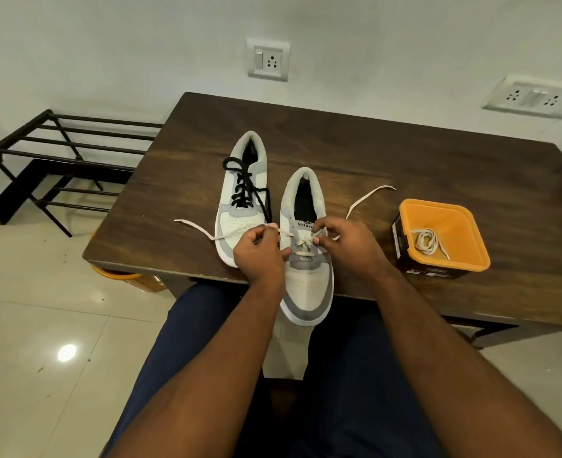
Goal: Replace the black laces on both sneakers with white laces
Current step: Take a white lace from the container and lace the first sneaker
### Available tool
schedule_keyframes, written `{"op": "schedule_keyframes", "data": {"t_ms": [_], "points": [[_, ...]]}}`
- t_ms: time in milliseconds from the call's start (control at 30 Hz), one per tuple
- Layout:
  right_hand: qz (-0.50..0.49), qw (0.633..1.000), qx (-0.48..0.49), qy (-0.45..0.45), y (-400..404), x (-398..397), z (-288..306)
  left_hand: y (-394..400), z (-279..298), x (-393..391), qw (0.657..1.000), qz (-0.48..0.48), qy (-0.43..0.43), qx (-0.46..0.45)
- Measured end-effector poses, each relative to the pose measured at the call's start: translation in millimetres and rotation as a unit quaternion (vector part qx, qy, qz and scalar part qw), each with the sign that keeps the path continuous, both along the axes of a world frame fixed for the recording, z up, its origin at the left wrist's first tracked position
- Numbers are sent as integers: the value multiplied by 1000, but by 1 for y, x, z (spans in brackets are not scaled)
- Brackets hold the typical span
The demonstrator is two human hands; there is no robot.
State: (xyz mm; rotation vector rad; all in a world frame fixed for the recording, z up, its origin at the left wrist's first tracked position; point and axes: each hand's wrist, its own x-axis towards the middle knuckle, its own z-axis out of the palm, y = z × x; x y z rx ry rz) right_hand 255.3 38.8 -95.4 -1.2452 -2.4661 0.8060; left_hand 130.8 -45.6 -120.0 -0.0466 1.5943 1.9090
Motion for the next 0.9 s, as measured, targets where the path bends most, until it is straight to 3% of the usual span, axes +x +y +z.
{"op": "schedule_keyframes", "data": {"t_ms": [233,300,367,433,533,600,633,767,900], "points": [[4,999,2,44,-7,0,-9,-9,24,-12,991,12,-74,109],[-10,996,-24,86,-6,0,-8,-10,38,-20,992,-14,-30,119],[-33,987,-43,151,-6,-1,-4,-11,50,-22,988,-78,108,78],[-34,977,-42,208,-7,-4,6,-11,55,-22,944,-208,254,37],[12,975,-15,219,-6,-7,21,-12,58,-27,815,-446,365,-56],[73,983,-10,168,-2,-9,25,-14,59,-29,750,-506,413,-101],[106,985,-10,140,0,-9,23,-15,60,-30,735,-514,428,-109],[122,988,-33,83,0,-4,19,-20,59,-35,742,-511,424,-91],[84,991,-63,88,1,14,18,-27,50,-45,814,-430,382,-76]]}}
